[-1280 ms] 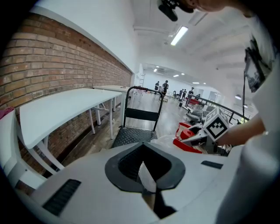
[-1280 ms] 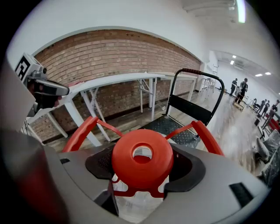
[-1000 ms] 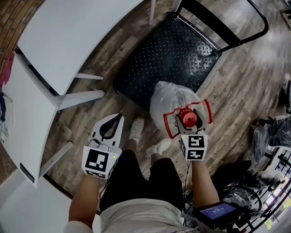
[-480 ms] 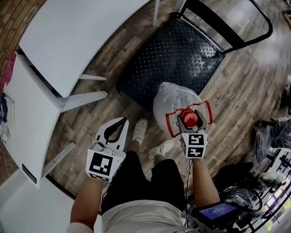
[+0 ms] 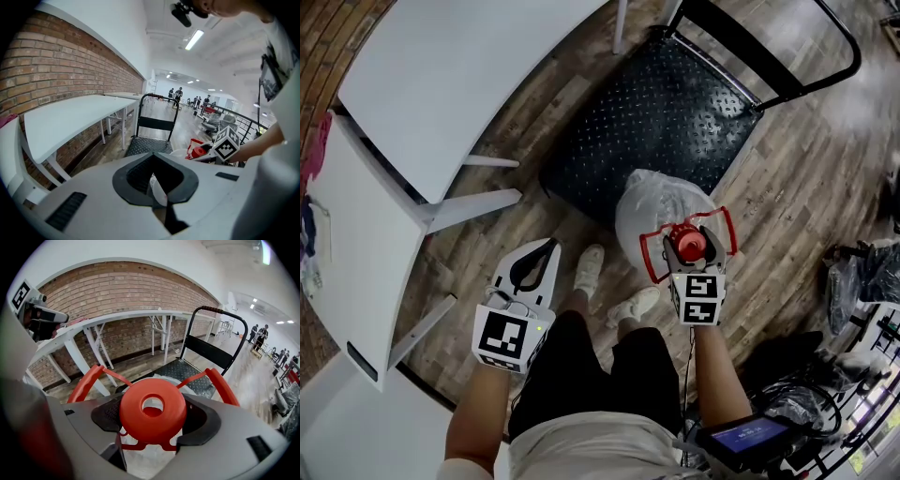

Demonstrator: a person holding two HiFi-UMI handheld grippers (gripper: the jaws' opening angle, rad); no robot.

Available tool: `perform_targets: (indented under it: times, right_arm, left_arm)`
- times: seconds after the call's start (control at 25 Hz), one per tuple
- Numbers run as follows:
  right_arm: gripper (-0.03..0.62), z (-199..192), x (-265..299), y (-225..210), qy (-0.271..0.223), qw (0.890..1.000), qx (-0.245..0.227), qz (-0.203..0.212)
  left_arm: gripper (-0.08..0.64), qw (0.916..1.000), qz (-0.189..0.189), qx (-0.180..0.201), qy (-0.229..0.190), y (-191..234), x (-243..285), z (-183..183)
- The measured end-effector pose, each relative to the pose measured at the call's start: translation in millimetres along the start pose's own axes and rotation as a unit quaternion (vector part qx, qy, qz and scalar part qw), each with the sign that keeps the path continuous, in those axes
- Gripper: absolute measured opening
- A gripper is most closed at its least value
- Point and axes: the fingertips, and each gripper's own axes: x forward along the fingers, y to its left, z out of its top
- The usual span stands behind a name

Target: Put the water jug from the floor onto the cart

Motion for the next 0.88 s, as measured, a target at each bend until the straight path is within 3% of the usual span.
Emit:
perform_targets:
  times: [0.4, 0.64, 0.88]
  right_arm:
    - [0.318, 59.5, -49.5, 2.2, -0.076, 0.997, 0.017, -0.012]
    - [0.318, 101.2, -104.1, 5.4, -0.136, 0.989, 0.044, -0.041]
    - [0.316, 117.4, -166.4, 8.5, -0.175, 0.98, 0.069, -0.061]
  left_arm:
    - [0.002, 0.9994, -0.026, 0.022, -0.006, 1.8, -1.4, 19.6]
    - [0.002, 0.9966, -0.066, 0.04, -0.03, -9.3, -0.4, 51.0]
    - [0.002, 0.9919, -0.108, 0.057, -0.037, -29.9, -8.4, 70.0]
